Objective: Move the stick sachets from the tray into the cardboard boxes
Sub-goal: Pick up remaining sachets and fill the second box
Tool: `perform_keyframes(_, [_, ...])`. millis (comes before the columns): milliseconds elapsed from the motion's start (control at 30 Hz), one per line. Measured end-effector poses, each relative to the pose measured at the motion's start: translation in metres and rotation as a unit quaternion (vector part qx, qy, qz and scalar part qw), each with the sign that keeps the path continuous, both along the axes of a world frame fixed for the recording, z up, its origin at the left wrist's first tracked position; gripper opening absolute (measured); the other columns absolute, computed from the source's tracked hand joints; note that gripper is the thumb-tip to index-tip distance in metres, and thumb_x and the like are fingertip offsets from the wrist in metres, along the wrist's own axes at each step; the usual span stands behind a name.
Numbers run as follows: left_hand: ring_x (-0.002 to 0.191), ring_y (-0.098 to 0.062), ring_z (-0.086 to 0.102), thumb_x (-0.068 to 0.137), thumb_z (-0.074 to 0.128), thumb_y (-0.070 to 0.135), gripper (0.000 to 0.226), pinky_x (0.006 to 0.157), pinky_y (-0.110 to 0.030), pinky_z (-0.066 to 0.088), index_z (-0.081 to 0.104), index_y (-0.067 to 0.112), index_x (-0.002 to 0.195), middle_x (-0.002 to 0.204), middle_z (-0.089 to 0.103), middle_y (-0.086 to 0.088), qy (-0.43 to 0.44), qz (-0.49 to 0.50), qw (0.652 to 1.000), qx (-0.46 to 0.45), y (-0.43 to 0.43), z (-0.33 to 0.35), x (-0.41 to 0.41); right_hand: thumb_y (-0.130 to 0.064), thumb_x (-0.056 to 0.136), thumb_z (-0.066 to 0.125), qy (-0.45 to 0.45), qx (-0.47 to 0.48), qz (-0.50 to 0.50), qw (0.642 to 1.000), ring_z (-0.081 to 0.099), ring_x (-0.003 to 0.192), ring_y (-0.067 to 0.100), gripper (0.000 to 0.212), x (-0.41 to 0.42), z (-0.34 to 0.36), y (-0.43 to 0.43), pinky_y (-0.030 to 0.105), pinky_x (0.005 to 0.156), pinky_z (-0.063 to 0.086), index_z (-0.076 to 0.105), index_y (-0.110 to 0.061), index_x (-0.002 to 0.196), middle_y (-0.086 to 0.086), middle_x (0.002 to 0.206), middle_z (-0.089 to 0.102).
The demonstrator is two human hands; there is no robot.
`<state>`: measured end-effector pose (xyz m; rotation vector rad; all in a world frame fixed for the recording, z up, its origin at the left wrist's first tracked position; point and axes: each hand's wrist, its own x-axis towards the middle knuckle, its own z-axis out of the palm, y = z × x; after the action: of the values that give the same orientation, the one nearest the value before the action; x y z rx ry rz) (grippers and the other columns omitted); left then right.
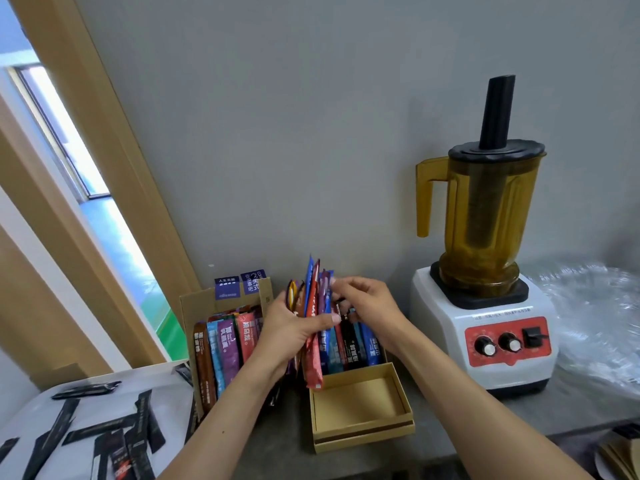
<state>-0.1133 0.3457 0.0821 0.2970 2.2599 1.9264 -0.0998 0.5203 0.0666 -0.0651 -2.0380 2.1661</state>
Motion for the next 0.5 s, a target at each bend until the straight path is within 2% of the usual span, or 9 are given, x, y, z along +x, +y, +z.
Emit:
perform_keyframes(67, [0.093, -0.019, 0.079, 0.065, 0.099, 0.015, 0.062, 0.075, -0.031, 0.065, 0.066, 0.018, 0.118, 0.106, 0.079, -0.006, -0.01, -0.009, 1.0, -0.01, 0.001, -0.002, -0.001, -0.032, 0.098, 0.069, -0.011, 0.03, -0.007, 0.999, 0.073, 0.073, 0.015, 0.021, -0.001, 0.003, 0.002, 0.031, 0.068, 0.056, 0.077, -0.012, 0.098, 0.001, 0.083, 0.078])
perform_keyframes(133, [0.092, -0.021, 0.08, 0.068, 0.097, 0.016, 0.056, 0.076, -0.033, 0.065, 0.068, 0.014, 0.116, 0.104, 0.08, -0.008, -0.02, -0.014, 1.0, 0.003, 0.003, -0.003, 0.0, -0.023, 0.099, 0.066, -0.019, 0.011, -0.026, 0.999, 0.068, 0.07, 0.02, 0.019, -0.004, 0.003, 0.004, 0.03, 0.064, 0.052, 0.074, -0.012, 0.087, 0.007, 0.075, 0.073])
perform_keyframes(200, [0.09, -0.023, 0.08, 0.074, 0.093, 0.019, 0.049, 0.074, -0.034, 0.064, 0.068, 0.01, 0.115, 0.1, 0.081, -0.01, -0.031, -0.013, 0.999, 0.017, 0.004, -0.001, 0.003, -0.024, 0.1, 0.063, -0.024, -0.019, -0.054, 0.998, 0.071, 0.078, 0.029, 0.022, -0.006, 0.002, 0.008, 0.036, 0.071, 0.054, 0.07, -0.014, 0.082, 0.015, 0.079, 0.074])
perform_keyframes(267, [0.091, -0.025, 0.08, 0.081, 0.088, 0.02, 0.042, 0.078, -0.037, 0.064, 0.069, 0.003, 0.114, 0.095, 0.081, -0.013, -0.036, -0.009, 0.999, 0.025, 0.003, 0.0, 0.005, -0.027, 0.103, 0.058, -0.026, -0.052, -0.085, 0.995, 0.072, 0.08, 0.025, 0.024, -0.005, 0.001, 0.011, 0.038, 0.076, 0.054, 0.065, -0.014, 0.083, 0.009, 0.076, 0.073])
perform_keyframes(367, [0.092, -0.03, 0.08, 0.085, 0.085, 0.019, 0.03, 0.09, -0.047, 0.063, 0.073, -0.001, 0.104, 0.093, 0.081, -0.017, -0.039, 0.018, 0.998, 0.043, 0.0, 0.002, 0.003, -0.029, 0.107, 0.053, -0.023, -0.073, -0.116, 0.99, 0.071, 0.075, 0.018, 0.023, -0.001, 0.0, 0.018, 0.03, 0.069, 0.054, 0.061, -0.012, 0.093, 0.002, 0.075, 0.07])
perform_keyframes(433, [0.089, -0.029, 0.08, 0.085, 0.085, 0.019, 0.027, 0.09, -0.049, 0.063, 0.073, 0.002, 0.102, 0.092, 0.081, -0.014, -0.03, 0.037, 0.997, 0.057, 0.0, 0.006, 0.003, -0.029, 0.108, 0.053, -0.021, -0.075, -0.107, 0.991, 0.068, 0.071, 0.011, 0.02, 0.0, -0.002, 0.022, 0.026, 0.068, 0.053, 0.065, -0.014, 0.101, -0.009, 0.066, 0.069])
perform_keyframes(500, [0.084, -0.024, 0.081, 0.085, 0.085, 0.02, 0.025, 0.085, -0.046, 0.064, 0.07, 0.009, 0.102, 0.088, 0.082, -0.008, -0.017, 0.05, 0.997, 0.063, 0.0, 0.009, 0.005, -0.029, 0.108, 0.055, -0.018, -0.082, -0.091, 0.992, 0.067, 0.073, 0.009, 0.019, 0.0, -0.005, 0.023, 0.028, 0.071, 0.054, 0.066, -0.014, 0.106, -0.011, 0.066, 0.069])
